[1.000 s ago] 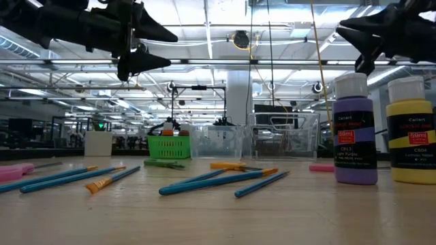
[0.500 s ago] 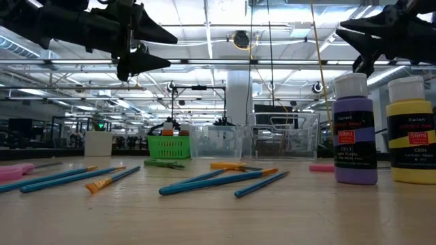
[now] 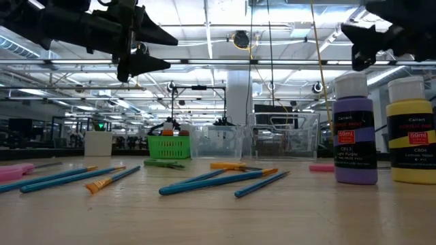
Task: Pick & Place Paint Supplies
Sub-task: Put the yellow paint bottle into the green bin
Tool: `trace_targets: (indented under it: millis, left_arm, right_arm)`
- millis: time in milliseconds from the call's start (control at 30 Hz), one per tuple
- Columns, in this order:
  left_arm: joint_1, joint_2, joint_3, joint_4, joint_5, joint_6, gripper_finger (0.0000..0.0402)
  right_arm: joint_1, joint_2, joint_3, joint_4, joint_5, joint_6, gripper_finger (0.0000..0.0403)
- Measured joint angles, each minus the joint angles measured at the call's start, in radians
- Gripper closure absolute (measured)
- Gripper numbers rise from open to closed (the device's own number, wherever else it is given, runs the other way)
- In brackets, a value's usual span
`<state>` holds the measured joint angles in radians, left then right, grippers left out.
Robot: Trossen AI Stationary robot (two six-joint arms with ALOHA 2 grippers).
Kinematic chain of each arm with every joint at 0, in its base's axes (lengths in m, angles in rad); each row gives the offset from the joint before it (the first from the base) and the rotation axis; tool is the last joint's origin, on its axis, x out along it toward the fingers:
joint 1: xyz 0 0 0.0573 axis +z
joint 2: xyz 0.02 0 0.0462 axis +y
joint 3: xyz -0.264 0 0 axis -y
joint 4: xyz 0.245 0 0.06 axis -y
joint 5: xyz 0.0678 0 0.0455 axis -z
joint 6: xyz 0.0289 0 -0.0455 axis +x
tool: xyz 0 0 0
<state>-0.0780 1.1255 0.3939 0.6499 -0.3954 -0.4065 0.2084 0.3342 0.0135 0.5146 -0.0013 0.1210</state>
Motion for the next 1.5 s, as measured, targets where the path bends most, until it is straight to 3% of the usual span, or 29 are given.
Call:
trace_targets:
  millis: [200,467,600,900,1500]
  left_arm:
    - [0.000,0.000,0.000,-0.002,0.000,0.002,0.0089]
    - [0.000,0.000,0.000,-0.004,0.001,0.002,0.0089]
    - [0.000,0.000,0.000,-0.004,0.002,0.002,0.0089]
    - [0.000,0.000,0.000,-0.004,0.003,-0.014,0.0089]
    - [0.000,0.000,0.000,-0.003,0.005,-0.008,0.0089]
  right_arm:
    - [0.086,0.124,0.000,-0.192,0.006,0.029,0.0140]
    - [0.204,0.291,0.000,-0.242,0.015,0.194,0.0147]
    - [0.295,0.368,0.000,-0.241,0.088,0.229,0.0152]
    - [0.419,0.553,0.000,-0.089,0.313,0.235,0.0154]
    - [0.451,1.014,0.066,0.214,0.290,0.251,0.0154]
